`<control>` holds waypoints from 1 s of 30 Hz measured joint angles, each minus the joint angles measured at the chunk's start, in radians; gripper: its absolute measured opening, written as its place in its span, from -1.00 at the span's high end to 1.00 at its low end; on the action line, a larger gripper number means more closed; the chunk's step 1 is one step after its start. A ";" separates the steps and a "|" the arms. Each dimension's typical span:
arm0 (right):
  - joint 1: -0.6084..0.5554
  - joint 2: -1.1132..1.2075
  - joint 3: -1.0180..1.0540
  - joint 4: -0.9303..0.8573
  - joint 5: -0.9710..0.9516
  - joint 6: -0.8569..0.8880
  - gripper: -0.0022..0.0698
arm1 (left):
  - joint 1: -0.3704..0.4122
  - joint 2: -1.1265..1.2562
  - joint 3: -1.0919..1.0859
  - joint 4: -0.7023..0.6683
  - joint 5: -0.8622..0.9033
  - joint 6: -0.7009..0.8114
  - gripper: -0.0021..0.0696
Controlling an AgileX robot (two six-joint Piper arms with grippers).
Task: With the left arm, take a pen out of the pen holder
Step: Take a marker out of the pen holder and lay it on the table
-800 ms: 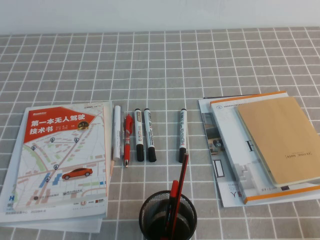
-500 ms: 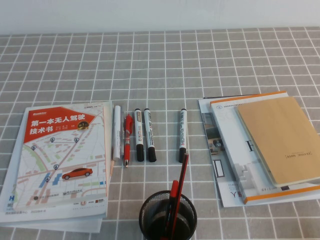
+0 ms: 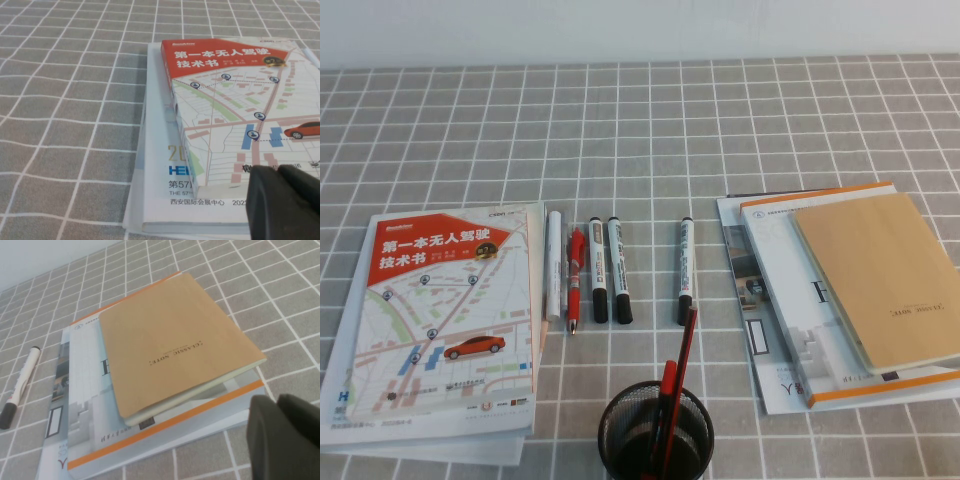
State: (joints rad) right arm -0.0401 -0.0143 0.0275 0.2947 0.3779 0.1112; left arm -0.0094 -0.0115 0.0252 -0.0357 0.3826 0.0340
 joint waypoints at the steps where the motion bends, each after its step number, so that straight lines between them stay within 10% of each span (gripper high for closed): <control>1: 0.000 0.000 0.000 0.000 0.000 0.000 0.97 | 0.000 0.000 0.000 0.000 0.000 0.000 0.94; 30: 0.000 0.000 0.000 0.000 0.000 0.000 0.97 | 0.000 0.000 0.000 -0.058 -0.034 -0.011 0.94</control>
State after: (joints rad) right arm -0.0401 -0.0143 0.0275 0.2947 0.3779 0.1112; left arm -0.0094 -0.0115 0.0252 -0.0932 0.3487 0.0235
